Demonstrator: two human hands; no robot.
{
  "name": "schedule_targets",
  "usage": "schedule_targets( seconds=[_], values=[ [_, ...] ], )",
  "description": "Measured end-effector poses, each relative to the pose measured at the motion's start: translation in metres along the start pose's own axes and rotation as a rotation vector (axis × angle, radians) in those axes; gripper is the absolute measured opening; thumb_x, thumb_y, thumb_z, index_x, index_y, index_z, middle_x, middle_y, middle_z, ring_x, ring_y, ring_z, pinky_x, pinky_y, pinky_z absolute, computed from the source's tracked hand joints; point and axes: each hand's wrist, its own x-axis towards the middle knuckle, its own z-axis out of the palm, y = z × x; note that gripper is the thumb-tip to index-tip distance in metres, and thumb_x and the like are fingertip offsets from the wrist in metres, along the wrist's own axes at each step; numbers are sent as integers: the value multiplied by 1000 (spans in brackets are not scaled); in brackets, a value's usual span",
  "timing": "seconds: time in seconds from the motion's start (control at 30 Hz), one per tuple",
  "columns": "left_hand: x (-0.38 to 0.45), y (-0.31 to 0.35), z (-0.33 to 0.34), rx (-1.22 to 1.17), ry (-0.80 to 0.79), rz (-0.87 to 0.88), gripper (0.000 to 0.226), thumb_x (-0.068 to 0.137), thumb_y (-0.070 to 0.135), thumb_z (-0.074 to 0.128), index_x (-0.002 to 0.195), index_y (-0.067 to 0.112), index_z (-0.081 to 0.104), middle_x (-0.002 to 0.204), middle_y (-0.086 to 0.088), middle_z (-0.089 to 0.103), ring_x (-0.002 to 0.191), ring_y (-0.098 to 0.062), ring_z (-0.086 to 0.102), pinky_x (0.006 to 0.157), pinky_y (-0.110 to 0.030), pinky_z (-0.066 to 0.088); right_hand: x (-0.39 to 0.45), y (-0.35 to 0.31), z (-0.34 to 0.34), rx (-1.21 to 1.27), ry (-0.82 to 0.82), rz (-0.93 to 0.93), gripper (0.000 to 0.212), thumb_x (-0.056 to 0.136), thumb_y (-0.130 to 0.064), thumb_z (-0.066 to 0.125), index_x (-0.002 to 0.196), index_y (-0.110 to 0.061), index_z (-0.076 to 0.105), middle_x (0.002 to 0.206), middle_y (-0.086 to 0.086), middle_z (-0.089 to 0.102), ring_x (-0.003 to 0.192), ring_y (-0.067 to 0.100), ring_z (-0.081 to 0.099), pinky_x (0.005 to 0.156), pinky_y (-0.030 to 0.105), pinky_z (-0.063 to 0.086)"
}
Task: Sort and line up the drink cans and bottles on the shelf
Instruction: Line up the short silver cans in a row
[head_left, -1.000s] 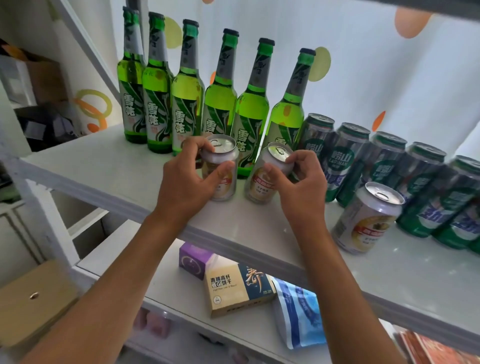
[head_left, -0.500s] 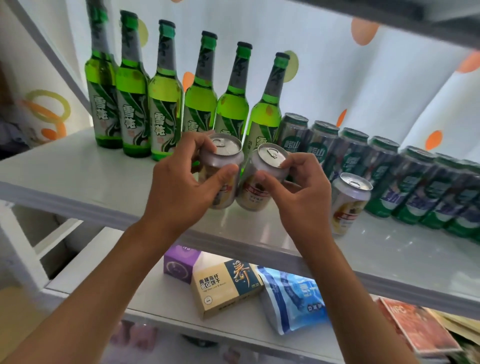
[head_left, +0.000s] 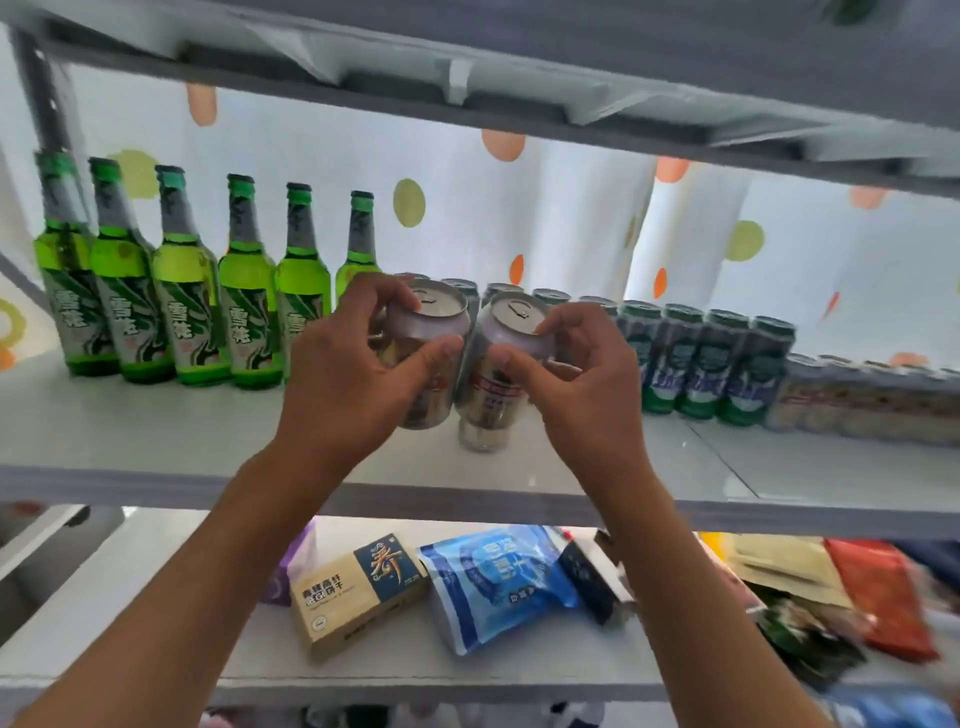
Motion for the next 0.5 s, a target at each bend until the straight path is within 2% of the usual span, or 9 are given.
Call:
schedule_targets(
  seconds=[0.1,0.3,0.43,0.5],
  values=[
    [-3,31,35,-62,-20,-27,41,68,60,74,96,40,51,97,26,67,88,1,67,73,-42,58,-3,-8,-49,-13,52,13,32,78,-14,83,87,-27,56,96,7,69,98,23,68,80,52,59],
    [-25,103,115,-110,-84,6,42,70,61,72,96,38,50,98,33,63,88,8,64,69,-30,59,-18,-16,-164,-90,156,3,32,79,-15,83,85,-32,56,100,5,69,101,22,67,82,45,60],
    [-42,150,166,-169,-139,26,44,71,64,70,97,35,50,98,38,60,89,13,62,69,-31,60,-38,-17,-234,-128,208,11,30,79,-20,82,87,-32,56,102,2,69,102,18,67,81,41,60],
    [-52,174,192,-211,-173,43,43,72,63,70,97,34,51,96,40,60,87,14,62,66,-25,60,-50,-17,-269,-151,249,19,29,78,-24,83,86,-34,56,102,-1,69,104,17,67,83,43,60]
  ],
)
